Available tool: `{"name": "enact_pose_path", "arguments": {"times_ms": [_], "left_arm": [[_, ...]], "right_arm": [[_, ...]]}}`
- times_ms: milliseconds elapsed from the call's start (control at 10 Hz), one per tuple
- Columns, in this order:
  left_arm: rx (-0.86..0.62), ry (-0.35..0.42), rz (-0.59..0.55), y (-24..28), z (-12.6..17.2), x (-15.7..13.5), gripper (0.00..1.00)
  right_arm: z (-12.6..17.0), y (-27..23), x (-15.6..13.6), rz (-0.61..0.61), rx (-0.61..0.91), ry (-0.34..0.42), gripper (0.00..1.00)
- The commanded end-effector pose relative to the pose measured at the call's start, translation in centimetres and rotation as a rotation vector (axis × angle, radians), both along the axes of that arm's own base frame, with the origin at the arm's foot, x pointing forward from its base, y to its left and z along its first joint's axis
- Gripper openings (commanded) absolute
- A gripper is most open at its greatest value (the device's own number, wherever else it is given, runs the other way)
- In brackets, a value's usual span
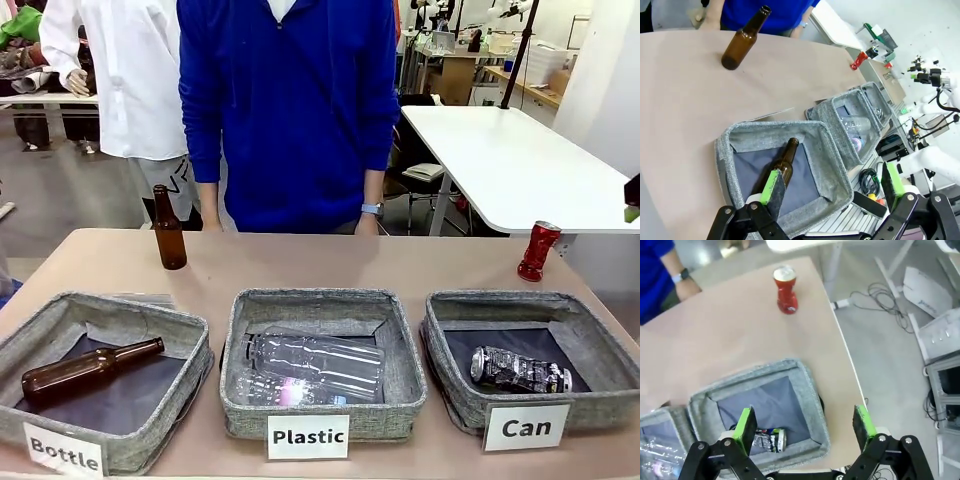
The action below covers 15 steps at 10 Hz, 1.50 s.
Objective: Sort the can waste into the basket.
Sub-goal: Pick up the can waste from the table and place it in the right Fabric basket.
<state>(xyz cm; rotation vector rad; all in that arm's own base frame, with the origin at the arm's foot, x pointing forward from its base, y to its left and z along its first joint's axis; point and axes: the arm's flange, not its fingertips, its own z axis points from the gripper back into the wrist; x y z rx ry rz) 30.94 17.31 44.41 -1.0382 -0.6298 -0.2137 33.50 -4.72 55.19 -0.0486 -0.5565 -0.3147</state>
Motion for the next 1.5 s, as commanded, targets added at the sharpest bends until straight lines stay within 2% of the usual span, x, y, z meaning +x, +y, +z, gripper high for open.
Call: {"name": "enact_pose_path", "arguments": {"times_ms": [0, 100, 200, 400, 600, 700, 800, 900, 1000, 1200, 1300, 1400], "left_arm": [[-0.003, 0.01, 0.004, -0.2, 0.2, -0.3, 1.0], [-0.003, 0.01, 0.004, -0.2, 0.2, -0.3, 1.0], [-0.003, 0.01, 0.004, -0.2, 0.2, -0.3, 1.0], [-0.003, 0.01, 0.004, -0.2, 0.2, -0.3, 1.0], [-0.003, 0.01, 0.004, -0.2, 0.2, -0.3, 1.0], [-0.003, 0.01, 0.004, -0.2, 0.2, -0.3, 1.0], [-0.003, 0.01, 0.004, -0.2, 0.2, -0.3, 1.0], [-0.003, 0.01, 0.004, -0.2, 0.2, -0.3, 1.0], [-0.003, 0.01, 0.004, -0.2, 0.2, -0.3, 1.0], [-0.003, 0.01, 0.004, -0.2, 0.2, -0.3, 1.0], [-0.003, 0.01, 0.004, -0.2, 0.2, -0.3, 1.0], [-0.003, 0.01, 0.004, -0.2, 0.2, -0.3, 1.0]], "right_arm": [[-0.2, -0.4, -0.1, -0.023, -0.013, 0.015, 1.0], [-0.9, -1.8, 2.7, 0.058, -0.02, 0.068, 1.0], [-2.2, -4.1, 6.0, 0.275, 0.009, 0.11, 1.0], [-5.1, -8.4, 9.9, 0.514, 0.002, 0.118, 1.0], [-8.7, -12.5, 12.4, 0.778, 0.0, 0.02, 1.0], [-10.8, -14.1, 14.0, 0.804, 0.048, -0.099, 1.0], [-12.2, -14.7, 15.5, 0.771, 0.127, -0.141, 1.0], [-12.1, -15.0, 17.5, 0.39, 0.275, 0.118, 1.0], [-10.4, -12.1, 12.6, 0.697, -0.023, -0.039, 1.0], [-10.4, -12.1, 12.6, 0.697, -0.023, -0.039, 1.0], [-11.6, -12.9, 14.1, 0.637, 0.057, -0.002, 1.0], [-12.8, -14.6, 16.3, 0.728, 0.069, 0.006, 1.0]]}}
